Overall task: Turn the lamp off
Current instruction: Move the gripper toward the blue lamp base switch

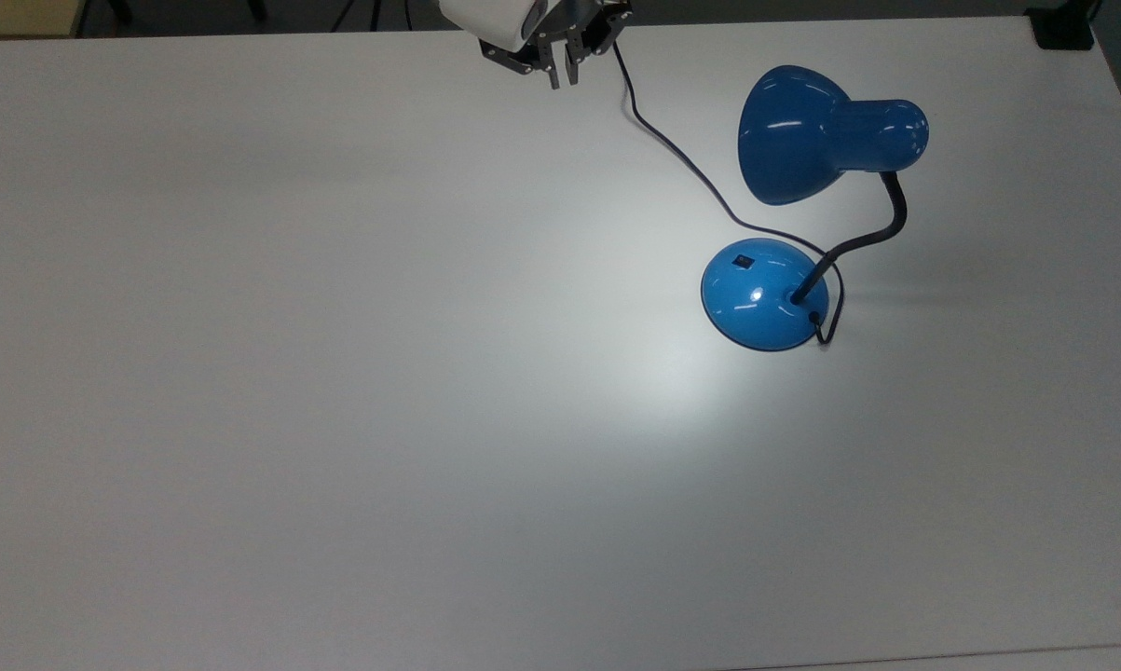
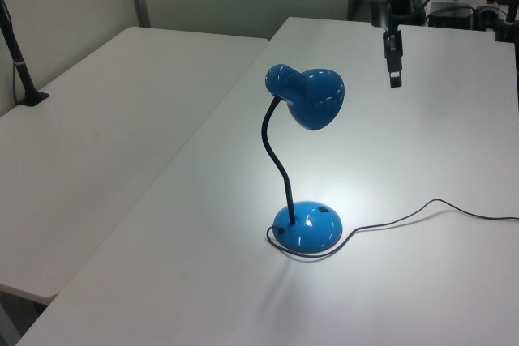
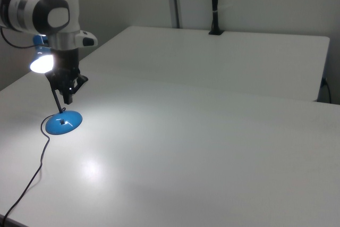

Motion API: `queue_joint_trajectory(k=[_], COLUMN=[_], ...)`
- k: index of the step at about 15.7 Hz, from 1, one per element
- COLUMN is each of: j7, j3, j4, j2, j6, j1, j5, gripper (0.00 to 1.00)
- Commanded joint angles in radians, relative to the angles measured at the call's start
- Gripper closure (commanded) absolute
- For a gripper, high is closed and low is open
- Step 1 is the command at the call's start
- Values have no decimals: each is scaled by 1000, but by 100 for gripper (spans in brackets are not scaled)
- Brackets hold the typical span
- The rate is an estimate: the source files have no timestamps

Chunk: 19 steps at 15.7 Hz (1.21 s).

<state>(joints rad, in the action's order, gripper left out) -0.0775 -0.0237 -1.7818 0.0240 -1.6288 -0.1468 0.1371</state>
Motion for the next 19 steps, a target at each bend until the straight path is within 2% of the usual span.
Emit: queue_joint_trajectory(k=[1,4,11,19], j7=[152,293,455,492], j3=[7,5,5,5], j4=[-118,-183,-177,-174], j2=[-4,25,163,246], j6=[-205,-377,-658,-784], j1=[-65,-135,-232,-277], j5=[82,87,111,116], gripper=[100,100,100,100])
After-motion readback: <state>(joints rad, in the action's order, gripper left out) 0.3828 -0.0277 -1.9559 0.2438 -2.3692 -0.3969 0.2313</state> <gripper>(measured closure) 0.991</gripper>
